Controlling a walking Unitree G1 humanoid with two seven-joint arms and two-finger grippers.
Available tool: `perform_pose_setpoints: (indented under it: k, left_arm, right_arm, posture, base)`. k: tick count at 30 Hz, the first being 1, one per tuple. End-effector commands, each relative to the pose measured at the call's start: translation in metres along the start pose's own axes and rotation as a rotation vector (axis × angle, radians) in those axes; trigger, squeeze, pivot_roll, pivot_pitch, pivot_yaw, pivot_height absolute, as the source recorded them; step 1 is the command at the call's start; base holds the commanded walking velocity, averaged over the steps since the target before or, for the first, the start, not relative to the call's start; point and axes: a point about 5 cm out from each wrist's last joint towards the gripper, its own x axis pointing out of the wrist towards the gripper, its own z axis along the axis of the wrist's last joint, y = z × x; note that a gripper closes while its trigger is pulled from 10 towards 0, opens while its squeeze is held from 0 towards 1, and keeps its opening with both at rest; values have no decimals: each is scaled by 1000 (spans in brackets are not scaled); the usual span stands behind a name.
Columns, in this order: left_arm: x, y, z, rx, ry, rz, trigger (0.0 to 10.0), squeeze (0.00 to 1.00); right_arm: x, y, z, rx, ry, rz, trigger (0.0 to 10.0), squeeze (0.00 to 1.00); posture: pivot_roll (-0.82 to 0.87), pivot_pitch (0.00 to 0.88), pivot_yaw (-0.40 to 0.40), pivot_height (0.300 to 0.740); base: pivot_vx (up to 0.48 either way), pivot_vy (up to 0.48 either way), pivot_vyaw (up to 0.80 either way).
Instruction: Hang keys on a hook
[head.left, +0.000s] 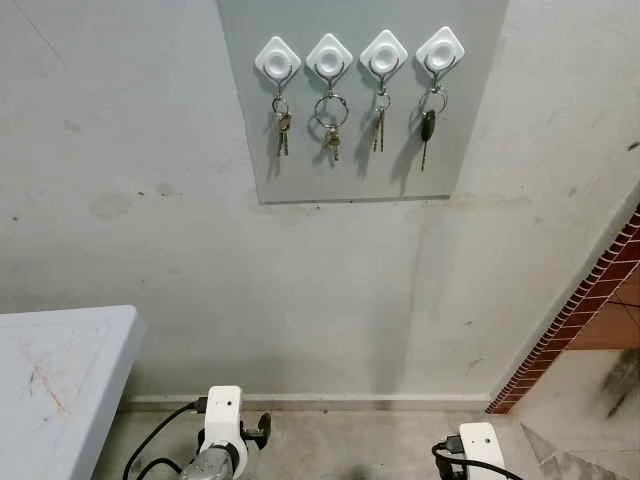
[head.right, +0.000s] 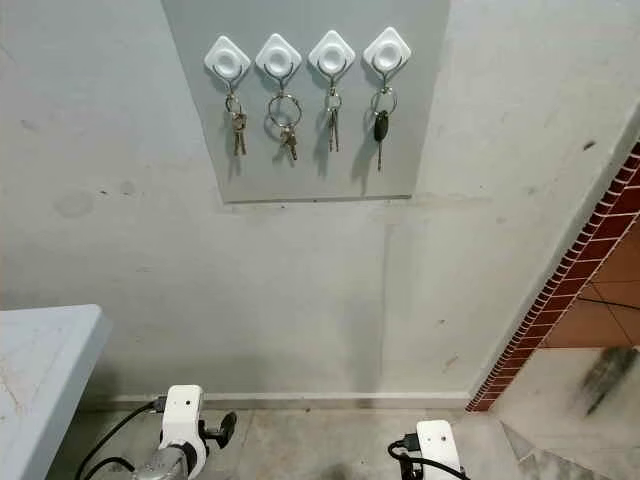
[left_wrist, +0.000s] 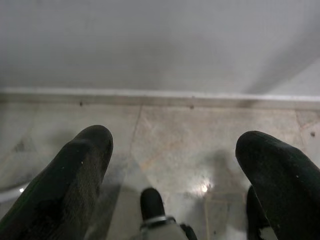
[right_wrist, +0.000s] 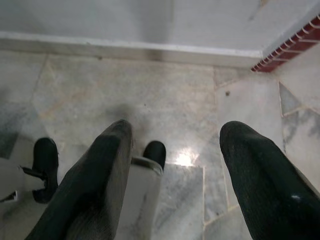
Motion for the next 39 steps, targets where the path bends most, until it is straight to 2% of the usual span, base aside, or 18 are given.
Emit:
perform_pose_setpoints:
  k: [1,5,8,14,24,39]
  left_arm:
    - [-2,3,-6,22,25,13,10000,0]
    - [-3,4,-9,14,38,19,10000,0]
    - [-1,0,-7,48,40,6,10000,0]
    - [1,-1,-2,43,37,2,10000,0]
    - [0,0,-5,20,46,7,10000,0]
    - [-1,2,-6,14,51,16,10000,0]
  right_arm:
    - [-1,2,-5,23,31,0,10000,0]
    - [-1,4,-8,31,43,5,10000,0]
    - [-2,9,-11,12,60,23,10000,0]
    - [1,16,-6,-1,52,43,10000,0]
    - [1,18,-7,-5,55,47,10000,0]
    - [0,17,-9,9,61,46,10000,0]
  posture:
    - [-66,0,33,740]
    - [-68,0,32,740]
    - [-74,0,33,740]
    - [-83,0,48,740]
    - [-83,0,53,740]
    - [-76,0,48,740]
  base:
    - [0,0,-688]
    - [0,0,-769]
    - [0,0,-769]
    - [0,0,-773]
    - [0,0,-775]
    - [0,-343,-773]
